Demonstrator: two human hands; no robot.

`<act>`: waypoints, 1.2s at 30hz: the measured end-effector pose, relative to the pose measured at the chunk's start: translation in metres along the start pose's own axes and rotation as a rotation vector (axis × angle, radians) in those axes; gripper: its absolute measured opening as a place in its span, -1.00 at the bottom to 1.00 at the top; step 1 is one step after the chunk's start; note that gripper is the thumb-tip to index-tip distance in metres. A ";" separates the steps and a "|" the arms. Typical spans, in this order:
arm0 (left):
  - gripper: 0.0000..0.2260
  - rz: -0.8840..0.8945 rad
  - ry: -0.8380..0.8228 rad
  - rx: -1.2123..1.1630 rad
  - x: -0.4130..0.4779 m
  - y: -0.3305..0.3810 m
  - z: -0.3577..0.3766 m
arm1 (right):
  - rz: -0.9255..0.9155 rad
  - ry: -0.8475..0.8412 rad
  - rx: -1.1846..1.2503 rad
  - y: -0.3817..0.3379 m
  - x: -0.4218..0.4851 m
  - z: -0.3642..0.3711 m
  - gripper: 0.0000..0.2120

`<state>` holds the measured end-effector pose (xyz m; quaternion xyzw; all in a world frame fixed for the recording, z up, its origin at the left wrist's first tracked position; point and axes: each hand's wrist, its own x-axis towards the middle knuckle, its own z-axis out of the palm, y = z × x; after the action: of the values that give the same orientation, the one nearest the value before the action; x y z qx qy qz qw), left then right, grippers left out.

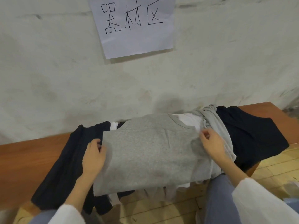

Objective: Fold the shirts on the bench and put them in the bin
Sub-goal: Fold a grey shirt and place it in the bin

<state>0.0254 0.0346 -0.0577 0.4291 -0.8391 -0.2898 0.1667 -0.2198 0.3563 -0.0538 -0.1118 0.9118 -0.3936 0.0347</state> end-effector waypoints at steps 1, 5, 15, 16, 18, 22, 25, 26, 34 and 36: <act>-0.63 -0.022 -0.026 -0.024 0.016 0.007 0.003 | -0.005 -0.044 -0.061 -0.003 0.015 0.005 -0.82; -0.60 -0.061 -0.042 -0.055 0.056 0.017 0.015 | 0.105 -0.195 -0.297 -0.009 0.048 0.014 -0.75; -0.96 -0.021 0.214 -0.146 0.061 -0.007 0.010 | -0.007 0.220 0.122 -0.007 0.040 0.005 -0.88; -0.96 -0.010 0.203 -0.118 0.061 -0.008 0.010 | -0.008 0.245 0.159 -0.009 0.045 0.008 -0.89; -0.95 0.011 0.177 -0.062 0.061 -0.006 0.013 | -0.001 0.277 0.208 -0.010 0.055 0.016 -0.92; -0.92 -0.053 0.198 -0.087 0.061 -0.004 0.016 | 0.078 0.332 0.246 0.003 0.057 0.029 -0.91; -0.89 -0.044 0.180 -0.016 0.059 -0.002 0.016 | 0.052 0.217 0.112 0.010 0.058 0.030 -0.81; -0.79 0.018 0.181 0.095 0.058 -0.001 0.018 | 0.046 0.152 0.086 0.008 0.059 0.029 -0.76; -0.72 0.741 -0.135 0.077 0.055 0.084 0.066 | 0.194 -0.250 0.076 -0.008 0.069 0.016 -0.72; -0.81 0.792 -0.211 0.067 0.053 0.104 0.082 | 0.014 -0.201 -0.031 -0.004 0.064 0.019 -0.74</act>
<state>-0.1138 0.0678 -0.0541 0.0462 -0.9608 -0.2182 0.1645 -0.2789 0.3251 -0.0619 -0.1450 0.9105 -0.3659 0.1268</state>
